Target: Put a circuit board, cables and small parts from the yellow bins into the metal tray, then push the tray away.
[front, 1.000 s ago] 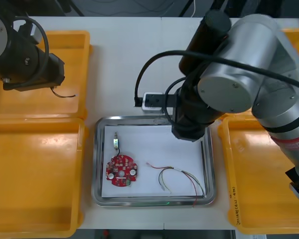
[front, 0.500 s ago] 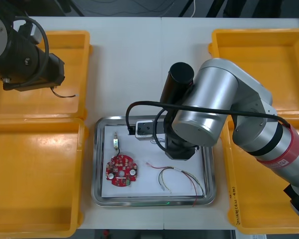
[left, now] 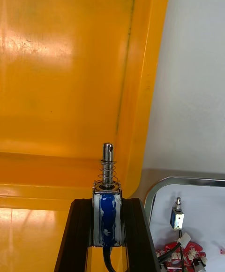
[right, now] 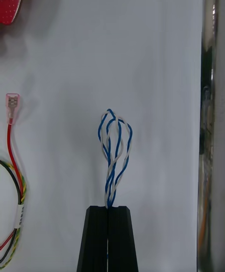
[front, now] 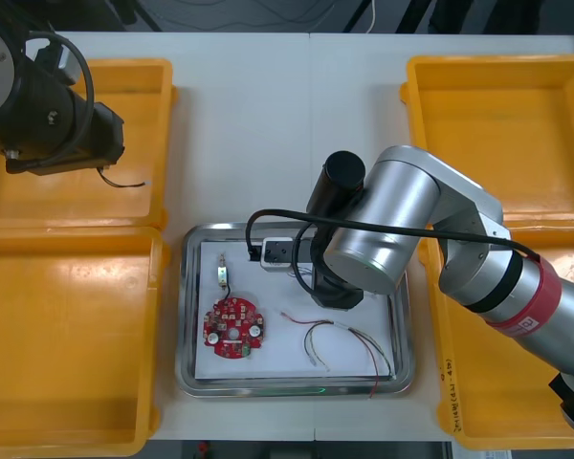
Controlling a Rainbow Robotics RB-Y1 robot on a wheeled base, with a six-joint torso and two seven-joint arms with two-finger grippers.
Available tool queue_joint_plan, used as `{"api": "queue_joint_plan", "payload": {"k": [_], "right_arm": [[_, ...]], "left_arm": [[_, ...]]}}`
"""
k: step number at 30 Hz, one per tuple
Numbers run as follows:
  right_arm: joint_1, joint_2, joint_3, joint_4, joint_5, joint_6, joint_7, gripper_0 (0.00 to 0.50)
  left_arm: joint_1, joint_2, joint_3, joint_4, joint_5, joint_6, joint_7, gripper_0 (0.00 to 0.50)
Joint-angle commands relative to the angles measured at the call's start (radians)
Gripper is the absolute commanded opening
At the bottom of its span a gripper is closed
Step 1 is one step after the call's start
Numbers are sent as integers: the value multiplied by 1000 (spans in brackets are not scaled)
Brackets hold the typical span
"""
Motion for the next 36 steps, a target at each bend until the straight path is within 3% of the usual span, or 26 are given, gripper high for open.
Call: {"api": "queue_joint_plan", "payload": {"k": [1, 12, 14, 15, 16, 17, 18, 28, 36], "right_arm": [[29, 6, 34, -6, 18, -49, -34, 0], [38, -17, 44, -8, 36, -84, -43, 0], [38, -15, 44, -8, 43, -84, -48, 81], [38, -15, 44, -8, 44, -84, -49, 92], [40, -15, 44, -6, 47, -84, -52, 168], [38, -17, 44, -6, 47, -83, -56, 398], [38, -15, 44, -6, 47, -83, -57, 489], [38, -23, -1, -72, 61, -12, -80, 500], [32, -18, -154, -236, -42, 181, -215, 500]], "left_arm": [[13, 0, -9, -33, 9, 7, 12, 0], [12, -2, -8, -33, 11, 7, 12, 0], [12, -2, -6, -33, 15, 7, 12, 0], [12, -2, -5, -33, 17, 7, 10, 0], [12, -2, -5, -33, 17, 7, 12, 0], [12, 0, -5, -33, 17, 7, 12, 0], [12, 0, -5, -33, 17, 7, 12, 0], [12, -2, -5, -33, 19, 7, 12, 0], [12, -2, -5, -41, 29, 7, 19, 0]]}}
